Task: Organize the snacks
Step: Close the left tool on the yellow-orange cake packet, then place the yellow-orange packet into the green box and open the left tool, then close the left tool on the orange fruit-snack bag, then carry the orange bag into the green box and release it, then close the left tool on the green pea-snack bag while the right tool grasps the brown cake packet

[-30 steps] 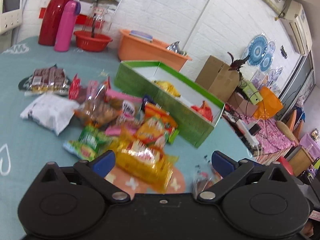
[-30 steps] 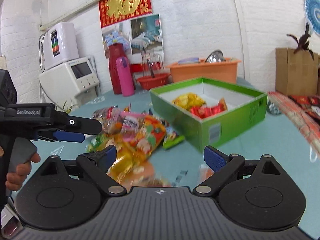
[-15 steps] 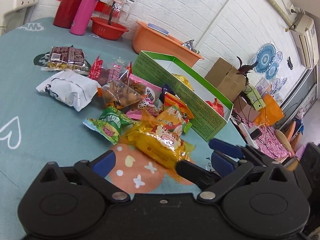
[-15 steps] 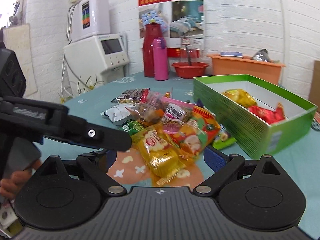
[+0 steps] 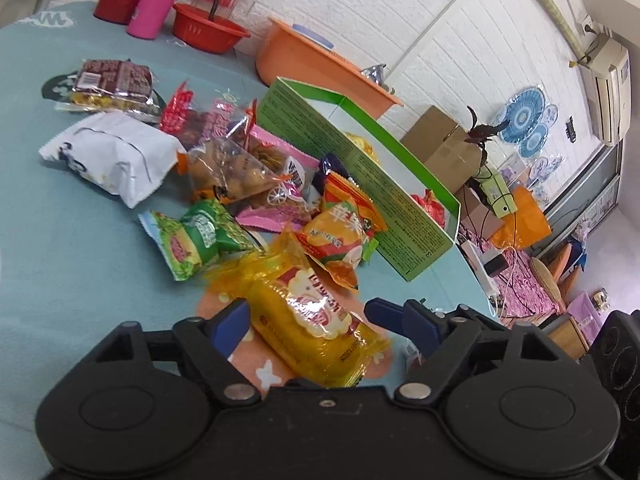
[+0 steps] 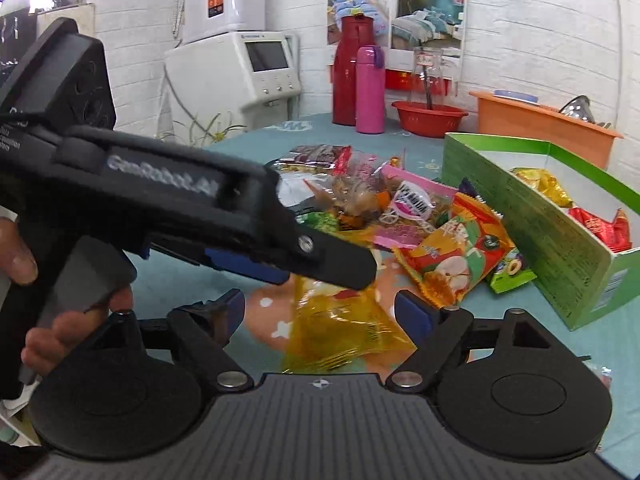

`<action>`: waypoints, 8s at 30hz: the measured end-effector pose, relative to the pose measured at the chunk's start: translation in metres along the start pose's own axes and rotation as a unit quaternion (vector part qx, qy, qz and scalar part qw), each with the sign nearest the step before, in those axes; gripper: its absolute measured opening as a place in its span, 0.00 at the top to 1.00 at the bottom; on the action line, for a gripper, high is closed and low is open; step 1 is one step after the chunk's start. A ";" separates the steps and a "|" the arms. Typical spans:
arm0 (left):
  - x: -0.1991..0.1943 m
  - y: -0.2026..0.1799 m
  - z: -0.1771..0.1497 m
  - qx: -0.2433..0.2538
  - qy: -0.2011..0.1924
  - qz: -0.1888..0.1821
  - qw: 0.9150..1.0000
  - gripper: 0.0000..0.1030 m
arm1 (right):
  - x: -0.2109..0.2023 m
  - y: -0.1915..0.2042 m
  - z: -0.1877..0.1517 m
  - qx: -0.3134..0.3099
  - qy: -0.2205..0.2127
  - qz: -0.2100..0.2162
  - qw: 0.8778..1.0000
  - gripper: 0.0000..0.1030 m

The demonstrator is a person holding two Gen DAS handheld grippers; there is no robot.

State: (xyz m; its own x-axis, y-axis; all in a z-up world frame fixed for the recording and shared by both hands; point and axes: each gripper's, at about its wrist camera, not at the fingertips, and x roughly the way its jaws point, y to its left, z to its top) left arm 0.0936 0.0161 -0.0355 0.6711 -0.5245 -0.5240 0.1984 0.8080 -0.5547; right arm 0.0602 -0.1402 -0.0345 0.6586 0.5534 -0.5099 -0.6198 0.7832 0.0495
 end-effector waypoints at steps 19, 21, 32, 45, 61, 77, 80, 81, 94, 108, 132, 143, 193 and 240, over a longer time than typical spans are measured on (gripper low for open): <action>0.001 -0.030 0.017 0.024 -0.032 -0.005 0.999 0.42 | -0.009 -0.009 0.008 0.031 -0.018 -0.033 0.999 0.18; 0.002 -0.043 0.026 0.040 -0.040 -0.014 0.998 0.42 | -0.016 -0.013 0.014 0.027 -0.036 -0.045 0.998 0.18; 0.052 -0.099 0.082 0.109 -0.052 -0.065 0.991 0.43 | -0.033 -0.073 0.048 0.027 -0.098 -0.115 0.988 0.18; 0.134 -0.108 0.129 0.114 -0.023 -0.082 0.990 0.42 | -0.005 -0.141 0.066 0.034 -0.089 -0.159 0.983 0.19; 0.135 -0.087 0.126 0.104 -0.018 -0.034 0.994 0.00 | 0.013 -0.157 0.051 0.051 -0.042 -0.187 0.980 0.00; 0.002 -0.060 0.063 0.076 -0.078 0.009 0.994 0.00 | -0.052 -0.087 0.030 0.064 -0.098 -0.112 0.987 0.00; 0.000 -0.049 0.052 0.074 -0.066 0.011 0.995 0.00 | -0.041 -0.074 0.023 0.067 -0.076 -0.084 0.991 0.00; 0.002 -0.047 0.050 0.072 -0.060 0.010 0.996 0.00 | -0.036 -0.071 0.021 0.071 -0.067 -0.079 0.992 0.00; 0.082 -0.035 0.073 0.084 0.038 -0.020 0.996 0.06 | 0.016 -0.068 0.017 0.128 -0.003 -0.049 0.991 0.00; 0.108 -0.018 0.074 0.078 0.084 -0.022 0.993 0.15 | 0.038 -0.083 0.021 0.155 0.044 -0.053 0.985 0.00; 0.075 -0.115 0.096 0.166 0.002 -0.072 0.983 0.22 | -0.043 -0.104 0.043 0.124 -0.108 -0.105 0.981 0.18; 0.139 -0.151 0.122 0.182 0.019 -0.117 0.976 0.22 | -0.055 -0.157 0.051 0.128 -0.132 -0.161 0.970 0.18; -0.037 -0.016 0.053 0.076 -0.068 0.076 0.992 0.00 | -0.044 -0.066 0.035 0.091 -0.096 -0.062 0.989 0.00; 0.041 -0.004 0.020 0.188 0.025 0.126 0.974 0.20 | -0.044 -0.059 -0.039 0.100 -0.001 -0.087 0.991 0.35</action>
State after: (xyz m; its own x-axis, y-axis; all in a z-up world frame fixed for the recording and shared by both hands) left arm 0.1345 -0.0033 -0.0410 0.6980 -0.3023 -0.6491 0.2867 0.9487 -0.1336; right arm 0.0507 -0.2218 -0.0485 0.7486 0.4059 -0.5244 -0.3999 0.9071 0.1312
